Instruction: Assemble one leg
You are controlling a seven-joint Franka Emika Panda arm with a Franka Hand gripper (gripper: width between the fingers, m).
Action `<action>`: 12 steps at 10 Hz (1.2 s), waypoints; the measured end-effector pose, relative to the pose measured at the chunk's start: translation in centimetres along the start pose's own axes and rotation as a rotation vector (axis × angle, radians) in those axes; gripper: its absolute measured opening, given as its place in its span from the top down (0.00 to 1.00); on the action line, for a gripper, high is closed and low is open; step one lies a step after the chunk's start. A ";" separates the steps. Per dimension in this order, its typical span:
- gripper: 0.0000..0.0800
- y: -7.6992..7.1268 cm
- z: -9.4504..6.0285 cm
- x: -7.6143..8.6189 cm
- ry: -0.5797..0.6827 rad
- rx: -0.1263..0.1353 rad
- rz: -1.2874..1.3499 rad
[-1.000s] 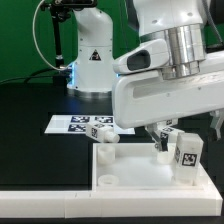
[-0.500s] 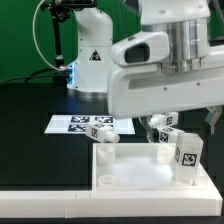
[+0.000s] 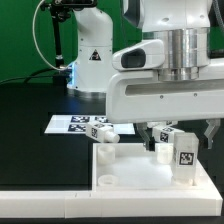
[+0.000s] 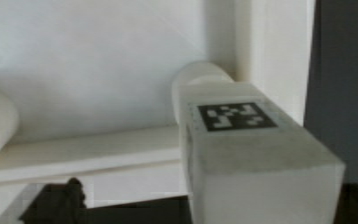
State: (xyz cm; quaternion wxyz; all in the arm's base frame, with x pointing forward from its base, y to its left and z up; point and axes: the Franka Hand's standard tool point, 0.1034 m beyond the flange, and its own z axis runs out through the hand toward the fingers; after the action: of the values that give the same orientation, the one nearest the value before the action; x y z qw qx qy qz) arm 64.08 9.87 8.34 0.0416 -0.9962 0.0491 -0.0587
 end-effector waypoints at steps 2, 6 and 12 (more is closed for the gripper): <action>0.19 -0.4 0.7 -0.5 -0.023 -0.007 0.026; 0.36 -1.0 1.3 -0.8 -0.046 -0.009 0.028; 0.65 -1.1 1.4 -0.8 -0.033 -0.010 0.083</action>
Offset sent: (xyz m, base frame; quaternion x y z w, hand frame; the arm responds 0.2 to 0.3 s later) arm 0.0000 0.0000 0.0000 0.0000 -0.0650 0.0000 0.9979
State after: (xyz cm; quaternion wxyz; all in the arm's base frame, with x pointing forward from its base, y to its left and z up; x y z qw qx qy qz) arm 63.54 11.15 6.99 0.0397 -0.9943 0.0901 -0.0402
